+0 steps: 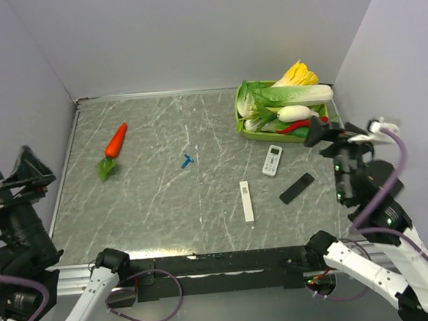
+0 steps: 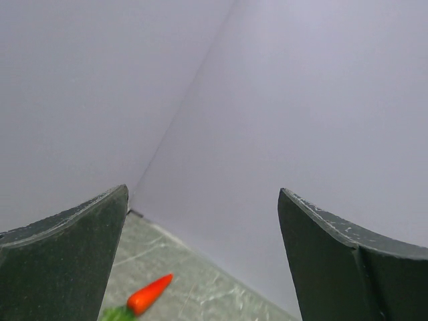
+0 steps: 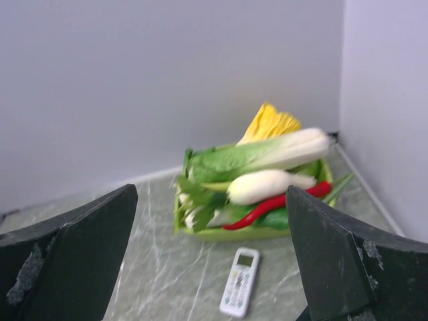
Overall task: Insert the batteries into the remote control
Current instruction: Reset both arms
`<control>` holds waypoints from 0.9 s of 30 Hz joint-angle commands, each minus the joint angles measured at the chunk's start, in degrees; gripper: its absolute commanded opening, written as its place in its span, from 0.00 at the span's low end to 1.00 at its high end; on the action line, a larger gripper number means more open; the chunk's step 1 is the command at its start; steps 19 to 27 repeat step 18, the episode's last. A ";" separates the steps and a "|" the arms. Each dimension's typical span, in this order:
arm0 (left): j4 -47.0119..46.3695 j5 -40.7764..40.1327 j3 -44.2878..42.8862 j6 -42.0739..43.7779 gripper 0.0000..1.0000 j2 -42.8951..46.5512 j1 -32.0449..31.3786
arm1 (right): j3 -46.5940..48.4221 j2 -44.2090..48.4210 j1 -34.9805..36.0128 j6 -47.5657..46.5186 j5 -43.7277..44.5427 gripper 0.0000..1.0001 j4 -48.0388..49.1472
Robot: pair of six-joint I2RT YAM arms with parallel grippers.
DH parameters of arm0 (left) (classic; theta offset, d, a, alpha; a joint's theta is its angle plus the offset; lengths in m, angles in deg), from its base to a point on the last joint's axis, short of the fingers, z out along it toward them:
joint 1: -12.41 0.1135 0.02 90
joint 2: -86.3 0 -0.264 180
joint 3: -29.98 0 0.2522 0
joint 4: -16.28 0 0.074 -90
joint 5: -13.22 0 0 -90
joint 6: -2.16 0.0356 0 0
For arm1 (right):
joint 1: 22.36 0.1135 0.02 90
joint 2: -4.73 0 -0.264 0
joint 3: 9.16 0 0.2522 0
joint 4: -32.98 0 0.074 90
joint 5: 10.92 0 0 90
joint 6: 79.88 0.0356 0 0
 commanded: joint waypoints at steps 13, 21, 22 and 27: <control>-13.57 2.26 2.57 1.73 0.97 -1.01 0.04 | -6.22 10.62 -0.14 -13.65 4.07 1.00 10.82; -14.72 3.58 3.89 -0.02 0.97 -1.63 0.04 | -6.49 12.20 -0.14 -12.86 4.33 1.00 9.06; -14.72 3.58 3.89 -0.02 0.97 -1.63 0.04 | -6.49 12.20 -0.14 -12.86 4.33 1.00 9.06; -14.72 3.58 3.89 -0.02 0.97 -1.63 0.04 | -6.49 12.20 -0.14 -12.86 4.33 1.00 9.06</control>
